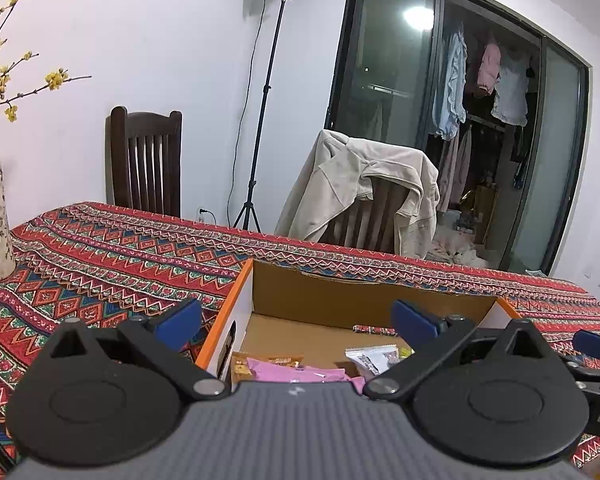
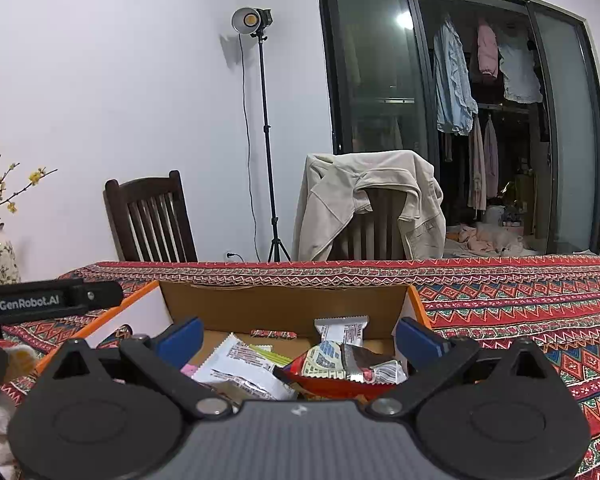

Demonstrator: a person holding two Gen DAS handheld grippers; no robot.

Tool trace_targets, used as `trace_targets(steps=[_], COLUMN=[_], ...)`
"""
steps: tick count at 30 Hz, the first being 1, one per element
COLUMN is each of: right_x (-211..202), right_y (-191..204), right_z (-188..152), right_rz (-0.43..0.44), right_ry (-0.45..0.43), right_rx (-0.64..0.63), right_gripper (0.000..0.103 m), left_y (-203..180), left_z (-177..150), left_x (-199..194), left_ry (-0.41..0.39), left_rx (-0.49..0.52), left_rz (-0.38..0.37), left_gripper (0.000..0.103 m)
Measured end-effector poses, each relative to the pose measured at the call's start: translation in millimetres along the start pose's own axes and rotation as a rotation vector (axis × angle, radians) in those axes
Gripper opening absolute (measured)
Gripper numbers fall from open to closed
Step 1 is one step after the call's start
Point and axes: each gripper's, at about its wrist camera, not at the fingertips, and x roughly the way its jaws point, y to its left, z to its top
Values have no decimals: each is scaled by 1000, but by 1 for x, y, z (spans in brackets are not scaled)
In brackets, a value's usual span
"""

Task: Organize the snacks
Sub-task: 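Lower both packets into the cardboard box and open both grippers, then move both tools back over the snack pile beside the box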

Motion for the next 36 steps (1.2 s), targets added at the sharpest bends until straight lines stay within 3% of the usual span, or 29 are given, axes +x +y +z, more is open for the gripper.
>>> trace_targets(steps=[19, 27, 36], right_x=[-55, -87, -117], right_y=[7, 11, 23], right_z=[24, 14, -16], right_rz=[30, 39, 55], right_ry=[-23, -12, 47], right_rx=[4, -9, -48], right_gripper=[103, 103, 103], left_y=[-8, -3, 18], left_z=[19, 5, -29], left_x=[-56, -90, -113], left_ry=[1, -4, 66], left_rx=[9, 45, 50], left_rz=[-18, -25, -39], left_gripper=[103, 103, 103])
